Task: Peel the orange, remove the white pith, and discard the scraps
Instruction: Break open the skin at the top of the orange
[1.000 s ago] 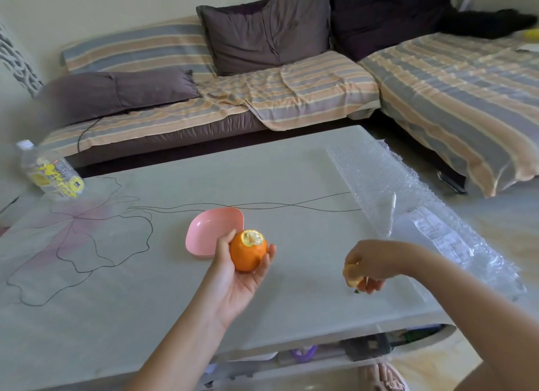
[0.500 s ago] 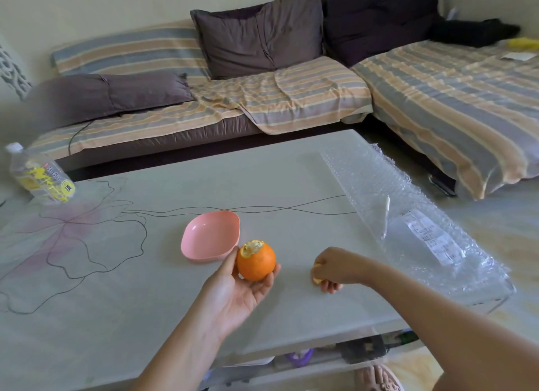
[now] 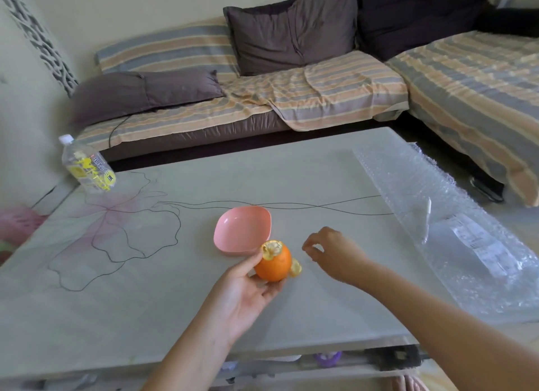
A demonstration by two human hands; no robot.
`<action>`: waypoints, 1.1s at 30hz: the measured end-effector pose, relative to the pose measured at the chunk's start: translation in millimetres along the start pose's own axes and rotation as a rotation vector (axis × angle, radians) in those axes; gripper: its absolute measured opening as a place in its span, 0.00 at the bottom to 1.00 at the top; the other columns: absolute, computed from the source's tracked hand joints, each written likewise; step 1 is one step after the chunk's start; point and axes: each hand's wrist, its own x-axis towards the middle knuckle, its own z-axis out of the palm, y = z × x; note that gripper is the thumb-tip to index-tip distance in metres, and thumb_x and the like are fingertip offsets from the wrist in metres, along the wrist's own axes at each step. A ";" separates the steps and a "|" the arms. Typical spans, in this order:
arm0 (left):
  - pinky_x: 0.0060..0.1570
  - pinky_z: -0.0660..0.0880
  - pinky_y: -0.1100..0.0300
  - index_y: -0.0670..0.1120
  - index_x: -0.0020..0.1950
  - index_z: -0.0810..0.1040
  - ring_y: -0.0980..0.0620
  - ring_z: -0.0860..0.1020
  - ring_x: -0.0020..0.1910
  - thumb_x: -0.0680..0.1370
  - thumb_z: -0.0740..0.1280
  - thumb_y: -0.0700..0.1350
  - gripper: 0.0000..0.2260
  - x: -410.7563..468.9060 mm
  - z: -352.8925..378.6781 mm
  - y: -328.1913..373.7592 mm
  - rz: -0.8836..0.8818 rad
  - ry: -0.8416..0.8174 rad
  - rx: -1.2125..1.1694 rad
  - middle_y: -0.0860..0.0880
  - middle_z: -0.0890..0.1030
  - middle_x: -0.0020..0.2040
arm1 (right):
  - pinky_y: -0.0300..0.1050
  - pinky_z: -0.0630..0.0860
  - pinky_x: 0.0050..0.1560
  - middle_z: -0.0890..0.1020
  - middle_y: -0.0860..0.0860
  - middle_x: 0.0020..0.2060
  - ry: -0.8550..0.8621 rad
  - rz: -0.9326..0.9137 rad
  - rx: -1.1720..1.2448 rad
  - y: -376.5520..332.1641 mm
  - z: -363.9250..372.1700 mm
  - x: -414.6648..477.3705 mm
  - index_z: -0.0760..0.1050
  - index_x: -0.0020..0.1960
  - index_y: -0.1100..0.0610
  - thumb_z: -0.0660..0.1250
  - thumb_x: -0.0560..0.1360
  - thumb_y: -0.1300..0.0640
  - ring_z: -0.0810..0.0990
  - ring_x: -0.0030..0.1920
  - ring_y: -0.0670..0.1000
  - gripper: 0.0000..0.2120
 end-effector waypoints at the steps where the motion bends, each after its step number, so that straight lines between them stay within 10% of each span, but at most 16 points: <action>1: 0.48 0.76 0.52 0.39 0.60 0.75 0.42 0.78 0.50 0.75 0.65 0.40 0.14 -0.6 -4.1 0.0 0.019 0.016 0.024 0.38 0.79 0.53 | 0.46 0.75 0.49 0.79 0.56 0.51 0.035 0.034 0.183 -8.0 -2.1 -3.6 0.78 0.54 0.57 0.58 0.79 0.53 0.80 0.45 0.54 0.12; 5: 0.50 0.76 0.53 0.40 0.60 0.76 0.46 0.80 0.46 0.72 0.66 0.39 0.16 -5.2 -17.2 3.6 0.135 -0.027 0.109 0.40 0.81 0.53 | 0.44 0.81 0.40 0.82 0.53 0.43 -0.142 0.126 0.732 -39.1 -3.9 -28.9 0.79 0.54 0.58 0.62 0.76 0.43 0.82 0.36 0.51 0.20; 12: 0.48 0.81 0.52 0.43 0.62 0.75 0.42 0.82 0.51 0.62 0.72 0.26 0.30 -13.5 -34.4 0.5 0.262 -0.110 0.235 0.37 0.81 0.57 | 0.48 0.80 0.52 0.85 0.52 0.40 -0.122 -0.116 0.621 -49.4 11.5 -43.8 0.77 0.61 0.48 0.68 0.72 0.42 0.84 0.42 0.49 0.20; 23: 0.38 0.75 0.70 0.57 0.53 0.71 0.61 0.79 0.42 0.62 0.81 0.42 0.27 -24.7 -20.5 -3.7 0.688 0.175 1.113 0.59 0.80 0.44 | 0.44 0.74 0.38 0.83 0.55 0.37 0.070 -0.297 0.452 -67.3 5.0 -65.1 0.79 0.54 0.50 0.68 0.74 0.53 0.75 0.35 0.53 0.10; 33: 0.33 0.71 0.74 0.56 0.54 0.67 0.73 0.74 0.38 0.63 0.80 0.43 0.28 -27.4 -4.8 -4.9 0.763 0.170 1.194 0.60 0.76 0.39 | 0.48 0.67 0.30 0.76 0.59 0.31 0.134 -0.337 0.298 -72.2 -3.4 -67.1 0.77 0.52 0.56 0.63 0.70 0.59 0.69 0.30 0.55 0.12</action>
